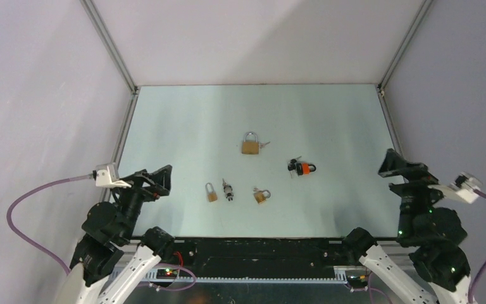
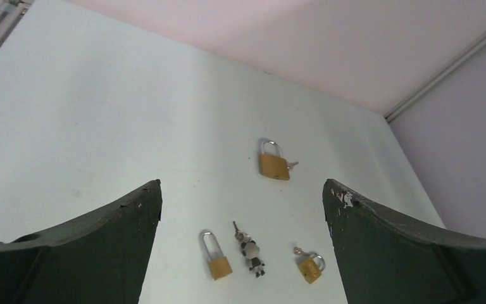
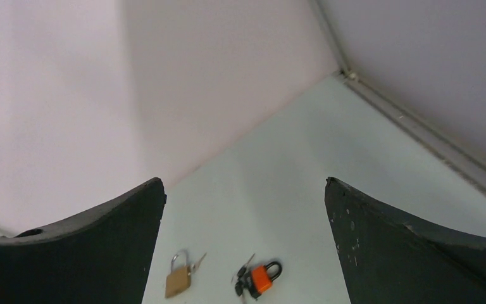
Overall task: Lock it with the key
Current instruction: Reset both arms
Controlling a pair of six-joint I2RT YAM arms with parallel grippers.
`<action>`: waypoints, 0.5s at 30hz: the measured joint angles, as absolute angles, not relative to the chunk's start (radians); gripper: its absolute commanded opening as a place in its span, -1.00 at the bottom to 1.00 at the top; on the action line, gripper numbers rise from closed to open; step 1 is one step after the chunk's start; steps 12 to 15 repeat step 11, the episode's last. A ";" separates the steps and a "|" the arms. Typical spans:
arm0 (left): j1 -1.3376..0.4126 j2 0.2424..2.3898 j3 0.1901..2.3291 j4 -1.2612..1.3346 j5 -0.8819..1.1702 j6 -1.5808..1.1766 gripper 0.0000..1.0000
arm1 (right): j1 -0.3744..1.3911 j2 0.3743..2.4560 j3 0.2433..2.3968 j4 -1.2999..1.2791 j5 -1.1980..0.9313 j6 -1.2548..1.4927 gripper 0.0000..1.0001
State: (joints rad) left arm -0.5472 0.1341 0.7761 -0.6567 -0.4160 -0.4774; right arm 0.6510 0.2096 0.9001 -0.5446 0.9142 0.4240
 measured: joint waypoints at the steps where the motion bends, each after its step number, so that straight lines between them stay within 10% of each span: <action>1: -0.547 0.128 0.776 -0.667 -0.425 -0.473 0.99 | 0.651 0.183 0.903 -0.550 0.941 0.412 0.99; 15: -0.547 0.118 0.776 -0.721 -0.461 -0.461 0.97 | 0.654 0.151 0.912 -0.607 1.047 0.364 0.99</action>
